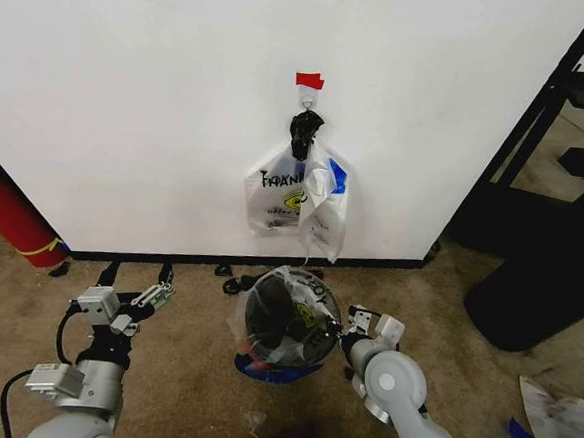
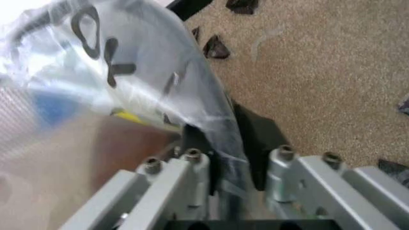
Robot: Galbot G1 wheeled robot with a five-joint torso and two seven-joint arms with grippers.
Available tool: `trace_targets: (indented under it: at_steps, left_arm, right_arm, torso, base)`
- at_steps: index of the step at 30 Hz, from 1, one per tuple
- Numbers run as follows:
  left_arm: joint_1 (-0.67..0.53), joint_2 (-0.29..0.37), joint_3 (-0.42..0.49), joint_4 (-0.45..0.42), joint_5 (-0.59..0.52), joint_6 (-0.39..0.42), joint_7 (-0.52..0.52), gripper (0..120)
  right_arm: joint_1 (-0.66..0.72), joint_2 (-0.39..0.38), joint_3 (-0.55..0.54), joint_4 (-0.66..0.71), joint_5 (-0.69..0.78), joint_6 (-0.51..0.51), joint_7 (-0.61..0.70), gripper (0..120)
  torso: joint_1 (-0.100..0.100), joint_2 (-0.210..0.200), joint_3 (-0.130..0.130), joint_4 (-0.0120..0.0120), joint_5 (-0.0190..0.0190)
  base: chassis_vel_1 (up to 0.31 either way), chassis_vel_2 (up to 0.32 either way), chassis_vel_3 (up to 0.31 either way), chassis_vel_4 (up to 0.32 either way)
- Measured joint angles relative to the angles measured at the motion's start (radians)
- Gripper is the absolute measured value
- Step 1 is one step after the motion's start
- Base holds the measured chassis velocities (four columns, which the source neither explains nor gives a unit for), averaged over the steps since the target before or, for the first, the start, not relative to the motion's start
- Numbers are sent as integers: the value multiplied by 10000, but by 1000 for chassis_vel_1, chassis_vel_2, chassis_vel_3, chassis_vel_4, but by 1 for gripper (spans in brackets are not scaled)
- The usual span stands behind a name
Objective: Pick up the garbage bag from the wall and place it over the trash bin.
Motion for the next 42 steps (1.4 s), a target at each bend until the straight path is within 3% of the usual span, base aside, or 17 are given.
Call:
trace_targets:
  at_steps: [4, 7, 21, 30, 36, 37, 42]
  left_arm:
    - [-104, 73, 191, 17, -55, 90, -21, 100]
    - [-145, 74, 254, 18, -87, 139, -29, 100]
    - [-124, -84, 571, 33, -39, 172, -40, 100]
    - [-181, 23, 564, -38, -62, 187, -76, 100]
    - [-363, -228, 937, 260, 264, 186, -157, 100]
    - [-363, -228, 937, 260, 264, 186, -157, 100]
    - [-493, -439, 1313, 255, 786, 196, -184, 100]
  right_arm:
    - [-175, -53, 23, -87, -185, 61, -473, 33]
    - [-244, -57, 58, -147, -262, 157, -697, 39]
    - [-870, -76, 162, -50, -767, 1061, -2338, 94]
    - [-1127, -170, 262, 153, -1229, 1767, -3319, 100]
    - [-2542, -170, 871, 1394, -4477, 4310, -4426, 100]
    - [-2542, -170, 871, 1394, -4477, 4310, -4426, 100]
    - [-3964, -63, 1584, 1937, -7590, 7351, -4702, 100]
  torso:
    - [0, 0, 0, -1, 0]
    - [0, 0, 0, 0, 0]
    - [0, 0, 1, 1, 1]
    - [0, 0, 1, 2, 2]
    - [0, 0, 0, -2, -1]
    - [0, 0, 0, -2, -1]
    - [0, 0, 0, 1, 0]
  base:
    - [0, 0, 0, 0]
    - [0, 0, 0, 0]
    - [0, 0, 0, 0]
    - [0, 0, 0, 0]
    - [0, 0, 0, 0]
    - [0, 0, 0, 0]
    - [0, 0, 0, 0]
